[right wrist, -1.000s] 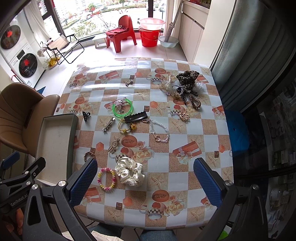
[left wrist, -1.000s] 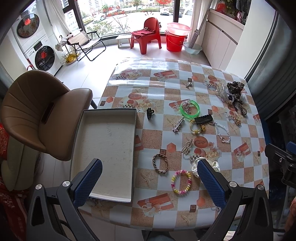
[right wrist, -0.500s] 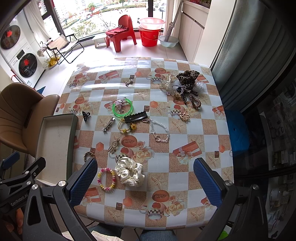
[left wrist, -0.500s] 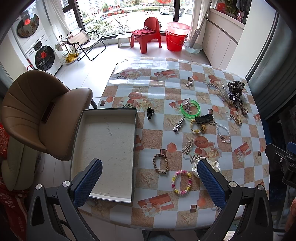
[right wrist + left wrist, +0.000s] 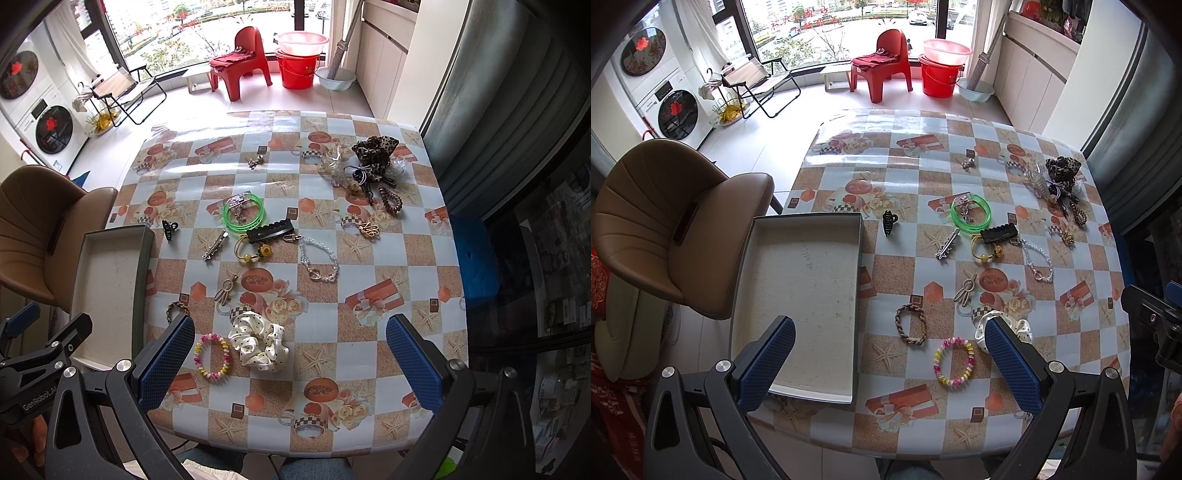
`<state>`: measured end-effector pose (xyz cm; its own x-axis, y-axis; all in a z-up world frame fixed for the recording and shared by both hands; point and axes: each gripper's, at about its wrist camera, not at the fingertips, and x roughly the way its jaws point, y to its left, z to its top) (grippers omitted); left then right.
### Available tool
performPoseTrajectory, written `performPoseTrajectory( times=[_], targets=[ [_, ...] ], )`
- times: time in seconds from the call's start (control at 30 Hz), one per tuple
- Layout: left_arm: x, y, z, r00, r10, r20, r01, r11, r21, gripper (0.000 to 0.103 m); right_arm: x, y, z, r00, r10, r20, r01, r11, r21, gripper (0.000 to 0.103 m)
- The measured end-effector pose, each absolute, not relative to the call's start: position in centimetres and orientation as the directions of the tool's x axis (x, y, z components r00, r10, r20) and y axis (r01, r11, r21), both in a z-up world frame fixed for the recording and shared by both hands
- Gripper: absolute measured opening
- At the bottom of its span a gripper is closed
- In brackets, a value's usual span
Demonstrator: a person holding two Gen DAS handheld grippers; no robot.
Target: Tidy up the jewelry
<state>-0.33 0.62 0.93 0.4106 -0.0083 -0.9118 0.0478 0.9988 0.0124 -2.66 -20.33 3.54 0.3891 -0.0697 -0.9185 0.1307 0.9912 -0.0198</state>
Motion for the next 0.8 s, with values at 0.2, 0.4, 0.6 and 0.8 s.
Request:
performPoseTrajectory(
  times=[0.2,0.4,0.6,0.8],
  targets=[
    [-0.5,0.7,0.9,0.405,-0.010,-0.914,0.050,0.999,0.012,0.103,-2.7,-20.2,4.2,0.386,-0.069,-0.920,0.131,0.991,-0.019,0.103],
    [-0.8,1.2,-0.1,0.376,-0.013,-0.926,0.045,0.999,0.005,0.103,-3.3,-20.2,3.7,0.369,-0.061,-0.927,0.140,0.990,-0.010,0.103],
    [0.2,0.8,-1.3,0.352,-0.018,-0.936,0.084,0.996,0.012,0.103,-1.5,-22.7,1.0,0.319,-0.031,-0.947,0.193,0.981,0.033,0.103],
    [3.8,-1.1,-4.3,0.303,-0.011,-0.953,0.126,0.992,0.029,0.103,-0.9,-25.0,-2.3,0.249,-0.021,-0.968,0.238,0.970,0.041,0.103]
  ],
)
